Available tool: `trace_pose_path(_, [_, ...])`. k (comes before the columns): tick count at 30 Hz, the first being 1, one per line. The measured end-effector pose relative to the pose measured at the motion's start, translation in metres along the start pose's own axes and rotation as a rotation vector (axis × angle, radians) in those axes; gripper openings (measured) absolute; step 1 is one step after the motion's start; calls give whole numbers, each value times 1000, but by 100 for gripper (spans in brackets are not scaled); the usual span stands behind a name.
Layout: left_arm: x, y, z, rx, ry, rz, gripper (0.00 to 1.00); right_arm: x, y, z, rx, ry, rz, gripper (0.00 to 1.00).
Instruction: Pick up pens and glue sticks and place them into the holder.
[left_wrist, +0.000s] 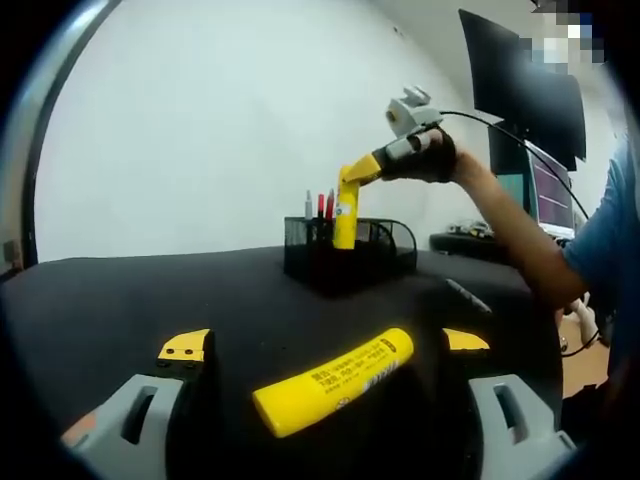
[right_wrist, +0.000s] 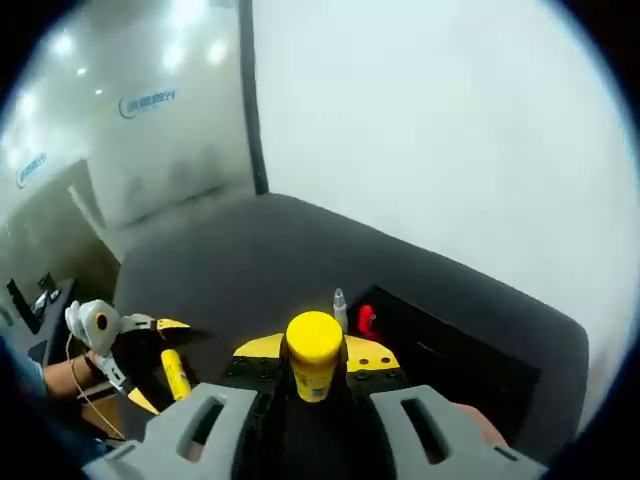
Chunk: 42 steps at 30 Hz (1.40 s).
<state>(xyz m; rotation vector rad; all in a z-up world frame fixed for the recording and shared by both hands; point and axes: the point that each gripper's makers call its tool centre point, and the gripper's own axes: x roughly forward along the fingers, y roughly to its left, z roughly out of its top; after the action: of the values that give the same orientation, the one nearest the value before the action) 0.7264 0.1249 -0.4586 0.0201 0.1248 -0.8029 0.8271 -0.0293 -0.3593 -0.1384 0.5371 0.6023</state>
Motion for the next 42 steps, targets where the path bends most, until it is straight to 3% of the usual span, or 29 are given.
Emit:
trace_pose_path(9, [-1,1,1,-2,-7,0,87,25,-24,-1,5,73,-70,17])
trace_pose_path(15, [-1,1,2,-2,-10,0,87,35,-24,-9,20,117,-104,17])
trace_pose_path(20, [-1,0,1,0,-8,-1,87,41,-28,-6,33,114,-116,17])
trace_pose_path(30, [-1,1,2,0,-9,1,87,46,-26,-4,21,106,-74,18])
trace_pose_path(38, [-1,0,1,2,-5,2,87,42,-20,-11,-74,119,-57,18])
trace_pose_path(42, [-1,1,1,2,-4,3,87,35,-13,-10,-86,85,-36,18])
